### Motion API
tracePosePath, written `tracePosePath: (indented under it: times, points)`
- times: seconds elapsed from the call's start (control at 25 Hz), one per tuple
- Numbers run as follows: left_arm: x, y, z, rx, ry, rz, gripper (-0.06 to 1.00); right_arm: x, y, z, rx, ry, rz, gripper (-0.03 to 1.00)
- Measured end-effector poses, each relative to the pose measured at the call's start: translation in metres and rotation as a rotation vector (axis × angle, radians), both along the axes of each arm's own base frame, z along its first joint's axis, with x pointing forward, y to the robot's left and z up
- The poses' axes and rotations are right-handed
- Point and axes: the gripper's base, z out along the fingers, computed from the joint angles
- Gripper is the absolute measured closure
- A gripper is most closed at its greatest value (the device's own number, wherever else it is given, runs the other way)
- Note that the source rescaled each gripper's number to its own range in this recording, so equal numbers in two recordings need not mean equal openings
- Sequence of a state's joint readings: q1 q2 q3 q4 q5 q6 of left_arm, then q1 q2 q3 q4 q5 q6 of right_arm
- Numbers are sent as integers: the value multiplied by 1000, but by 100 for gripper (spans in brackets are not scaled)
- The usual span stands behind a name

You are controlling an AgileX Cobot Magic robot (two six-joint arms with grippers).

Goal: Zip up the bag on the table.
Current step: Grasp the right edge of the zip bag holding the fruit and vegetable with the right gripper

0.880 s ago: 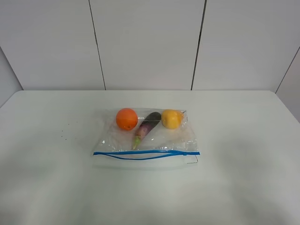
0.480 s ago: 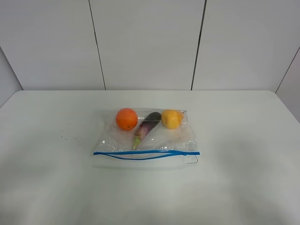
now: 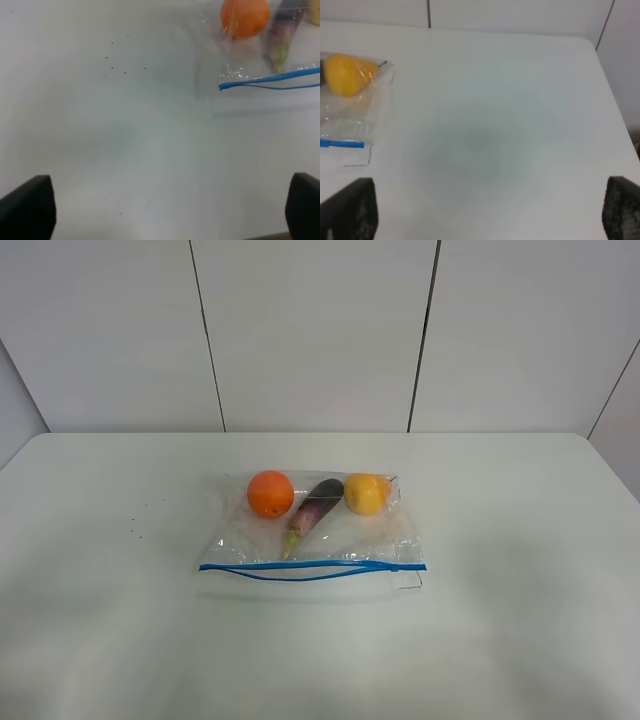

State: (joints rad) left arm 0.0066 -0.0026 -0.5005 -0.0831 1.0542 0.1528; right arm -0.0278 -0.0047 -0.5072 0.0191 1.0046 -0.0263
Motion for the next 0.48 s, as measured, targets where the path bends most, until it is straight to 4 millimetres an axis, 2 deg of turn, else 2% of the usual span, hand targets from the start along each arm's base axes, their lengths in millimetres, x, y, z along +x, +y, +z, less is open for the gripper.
tracePosePath:
  times: [0.08,0.16,0.28,0.4,0.48]
  points:
    - [0,0,0,0,0,0,-6,0,0,13,45,-82,-21,-3]
    - [0,0,0,0,0,0,-6,9,-1,28,87,-115,-40,-3]
    - [0,0,0,0,0,0,-6,46,1,34,134,33,-33,-3]
    - [0,0,0,0,0,0,-6,94,11,28,213,227,60,-3]
    - [0,0,0,0,0,0,-6,123,18,26,254,275,132,-3]
